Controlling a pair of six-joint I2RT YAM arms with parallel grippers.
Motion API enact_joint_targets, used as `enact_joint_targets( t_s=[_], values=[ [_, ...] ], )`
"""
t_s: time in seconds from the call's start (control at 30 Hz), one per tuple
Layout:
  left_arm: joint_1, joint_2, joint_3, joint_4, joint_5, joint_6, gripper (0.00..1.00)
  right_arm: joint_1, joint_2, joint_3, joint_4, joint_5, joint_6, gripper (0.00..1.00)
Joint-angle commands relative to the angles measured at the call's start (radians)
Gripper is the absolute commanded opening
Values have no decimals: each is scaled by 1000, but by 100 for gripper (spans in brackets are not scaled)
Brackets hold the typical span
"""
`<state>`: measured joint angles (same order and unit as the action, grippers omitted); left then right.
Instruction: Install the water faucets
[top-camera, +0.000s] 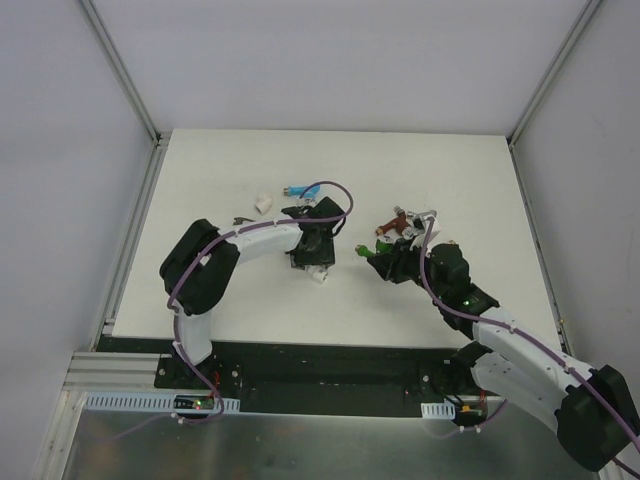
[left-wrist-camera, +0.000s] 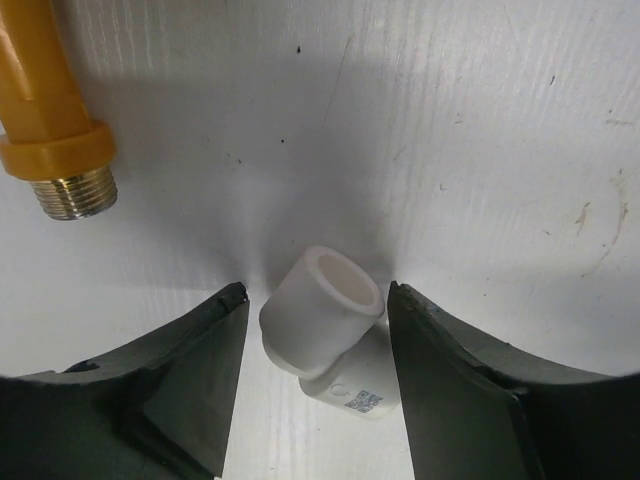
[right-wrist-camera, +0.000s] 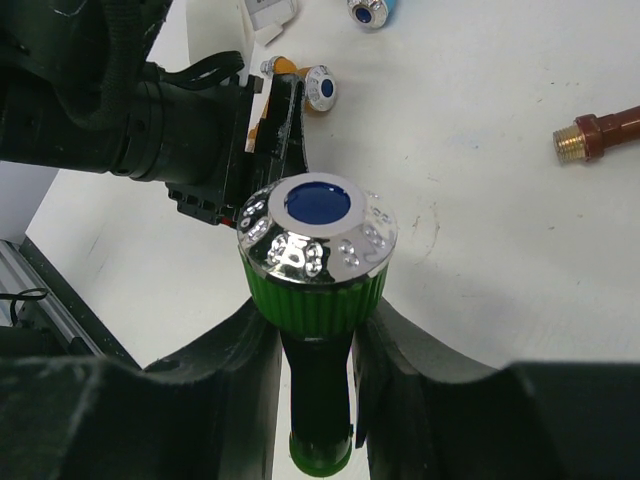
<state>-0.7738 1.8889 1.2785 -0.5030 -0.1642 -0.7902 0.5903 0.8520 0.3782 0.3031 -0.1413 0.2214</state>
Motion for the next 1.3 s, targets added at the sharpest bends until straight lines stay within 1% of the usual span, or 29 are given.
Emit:
enact_joint_targets(
  t_s=[0.0, 0.03, 0.1, 0.2, 0.23, 0.27, 0.3, 0.43, 0.53, 0.63, 0.77, 0.9, 1.0, 1.17, 1.27],
  values=[
    [-15, 16, 28, -19, 12, 26, 55, -4, 5, 11, 77, 8, 4, 0],
    [-15, 13, 24, -19, 11, 28, 51, -4, 5, 11, 77, 11, 4, 0],
    [-16, 0, 13, -16, -1, 32, 40, -4, 15, 14, 77, 12, 1, 0],
    [-16, -52, -14, -3, -47, 40, 18, -4, 51, 25, 76, -10, -10, 0],
    [-15, -79, -27, 9, -72, 43, 9, -3, 64, 33, 74, -29, -10, 0],
    [-15, -106, -42, 21, -99, 45, 2, 0, 70, 40, 74, -47, -13, 0],
    [-16, -140, -59, 38, -121, 48, 0, 5, 74, 44, 74, -59, -19, 0],
    [-15, -267, -117, 106, -207, 51, 0, 31, 84, 28, 119, -17, -28, 0],
    [-16, -347, -125, 138, -259, 34, 0, 48, 108, 37, 126, -27, -73, 0],
    [-15, -413, -114, 164, -281, 23, 0, 57, 122, 42, 168, -53, -112, 0],
    [-10, -497, -122, 214, -296, 34, 0, 65, 117, 50, 263, -107, -169, 0],
    [1, -574, -152, 228, -299, 25, 0, 91, 133, 53, 389, -136, -284, 0],
    [7, -660, -209, 231, -313, -32, 0, 117, 143, 128, 308, -173, -388, 0],
    [30, -776, -313, 231, -311, -101, 0, 158, 182, 180, 323, -262, -487, 0],
    [62, -829, -360, 231, -290, -133, 0, 216, 217, 249, 242, -242, -627, 0]
  ],
)
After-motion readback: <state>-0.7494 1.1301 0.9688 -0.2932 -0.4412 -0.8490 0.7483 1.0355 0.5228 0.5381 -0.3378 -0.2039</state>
